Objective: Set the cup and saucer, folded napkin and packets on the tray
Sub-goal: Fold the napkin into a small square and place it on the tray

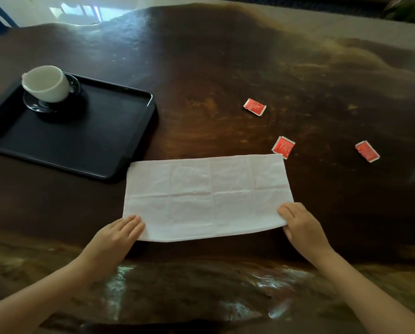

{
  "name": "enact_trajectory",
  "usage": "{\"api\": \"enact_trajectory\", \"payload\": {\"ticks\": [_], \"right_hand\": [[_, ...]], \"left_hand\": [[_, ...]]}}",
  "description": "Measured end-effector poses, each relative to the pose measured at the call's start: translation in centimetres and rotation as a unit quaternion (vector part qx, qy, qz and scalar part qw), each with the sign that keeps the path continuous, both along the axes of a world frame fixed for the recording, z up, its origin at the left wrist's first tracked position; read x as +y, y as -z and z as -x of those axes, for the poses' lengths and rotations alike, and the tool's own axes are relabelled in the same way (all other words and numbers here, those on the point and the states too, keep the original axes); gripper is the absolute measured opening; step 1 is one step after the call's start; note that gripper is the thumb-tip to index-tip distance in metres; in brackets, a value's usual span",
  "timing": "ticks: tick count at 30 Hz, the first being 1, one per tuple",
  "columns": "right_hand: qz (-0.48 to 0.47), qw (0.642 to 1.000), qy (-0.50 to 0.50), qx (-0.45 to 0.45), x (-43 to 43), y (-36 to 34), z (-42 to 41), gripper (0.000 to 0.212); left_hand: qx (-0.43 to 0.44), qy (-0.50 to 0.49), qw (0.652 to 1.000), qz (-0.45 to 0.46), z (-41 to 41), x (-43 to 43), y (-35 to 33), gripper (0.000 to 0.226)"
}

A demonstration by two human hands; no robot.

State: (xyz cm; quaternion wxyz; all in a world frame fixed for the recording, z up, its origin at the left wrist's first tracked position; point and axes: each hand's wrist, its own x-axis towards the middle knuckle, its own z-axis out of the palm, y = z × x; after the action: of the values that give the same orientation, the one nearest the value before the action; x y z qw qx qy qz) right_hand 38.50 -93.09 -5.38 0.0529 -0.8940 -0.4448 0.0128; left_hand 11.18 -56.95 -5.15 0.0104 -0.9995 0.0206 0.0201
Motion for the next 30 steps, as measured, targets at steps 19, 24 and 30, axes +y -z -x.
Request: {"api": "enact_trajectory", "payload": {"ticks": [19, 24, 30], "right_hand": [[-0.282, 0.847, 0.305, 0.332, 3.0, -4.3, -5.4, 0.023], [-0.252, 0.896, 0.314, 0.185, 7.0, -2.0, -7.1, 0.027], [-0.134, 0.937, 0.314, 0.073, 8.7, 1.1, -7.6, 0.029]], "left_hand": [[-0.098, -0.459, 0.749, 0.467, -2.9, -1.0, -2.9, 0.025], [-0.179, -0.545, 0.748, 0.334, -5.7, -2.0, -1.3, 0.032], [-0.104, -0.548, 0.813, 0.166, -7.0, -1.7, 0.5, 0.028]]}}
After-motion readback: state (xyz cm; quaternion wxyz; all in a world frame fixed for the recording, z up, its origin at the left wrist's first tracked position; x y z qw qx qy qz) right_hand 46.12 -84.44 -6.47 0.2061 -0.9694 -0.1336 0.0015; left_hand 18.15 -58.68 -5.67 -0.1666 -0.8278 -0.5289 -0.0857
